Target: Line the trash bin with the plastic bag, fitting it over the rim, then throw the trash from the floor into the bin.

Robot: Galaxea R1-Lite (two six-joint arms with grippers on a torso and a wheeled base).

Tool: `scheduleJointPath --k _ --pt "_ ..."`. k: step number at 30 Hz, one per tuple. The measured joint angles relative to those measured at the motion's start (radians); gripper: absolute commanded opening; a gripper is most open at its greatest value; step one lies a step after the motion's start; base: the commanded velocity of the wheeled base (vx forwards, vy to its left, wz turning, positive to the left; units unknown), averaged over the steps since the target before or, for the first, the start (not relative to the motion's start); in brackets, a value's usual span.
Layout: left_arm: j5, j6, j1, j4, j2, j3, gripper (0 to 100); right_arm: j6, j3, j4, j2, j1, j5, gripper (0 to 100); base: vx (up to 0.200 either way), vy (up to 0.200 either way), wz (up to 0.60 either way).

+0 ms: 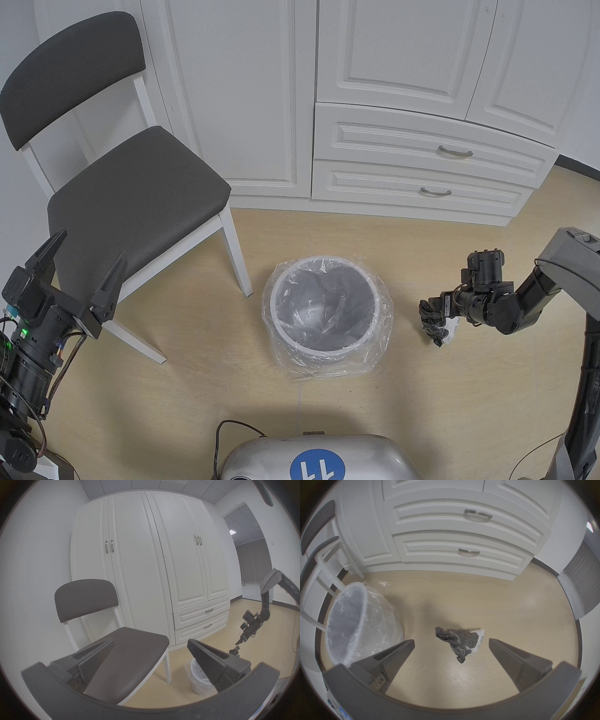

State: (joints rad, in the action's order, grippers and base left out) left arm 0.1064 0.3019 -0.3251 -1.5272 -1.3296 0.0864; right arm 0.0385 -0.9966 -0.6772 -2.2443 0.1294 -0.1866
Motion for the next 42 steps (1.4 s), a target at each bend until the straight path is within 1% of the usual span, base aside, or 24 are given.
scheduleJointPath --k 9,12,18,25,27,32,37,42 --pt "-0.002 0.0 0.01 0.0 0.004 0.007 100 0.098 -0.254 -0.029 -0.239 -0.031 0.009 100 0.0 0.0 0.0" --pt "-0.002 0.0 0.024 0.0 0.004 0.009 100 0.125 -0.336 0.001 -0.299 -0.043 0.017 100 0.0 0.0 0.0" --pt "-0.003 0.0 0.056 0.0 0.005 0.012 100 0.203 -0.468 0.122 -0.391 -0.067 0.028 100 0.0 0.0 0.0" --pt "-0.004 0.0 0.069 0.0 0.002 0.013 100 0.214 -0.547 0.175 -0.464 -0.088 0.049 100 0.0 0.0 0.0" --pt "-0.004 0.0 0.071 0.0 0.002 0.013 100 0.219 -0.561 0.216 -0.477 -0.091 0.055 100 0.0 0.0 0.0" --pt "-0.004 0.0 0.077 0.0 0.0 0.013 100 0.253 -0.616 0.274 -0.507 -0.1 0.068 100 0.0 0.0 0.0" --pt "-0.004 -0.001 0.08 0.0 -0.005 0.012 100 0.261 -0.664 0.298 -0.538 -0.109 0.071 100 0.0 0.0 0.0" --pt "-0.004 0.0 0.08 0.0 -0.007 0.009 100 0.265 -0.715 0.364 -0.563 -0.111 0.071 100 0.0 0.0 0.0"
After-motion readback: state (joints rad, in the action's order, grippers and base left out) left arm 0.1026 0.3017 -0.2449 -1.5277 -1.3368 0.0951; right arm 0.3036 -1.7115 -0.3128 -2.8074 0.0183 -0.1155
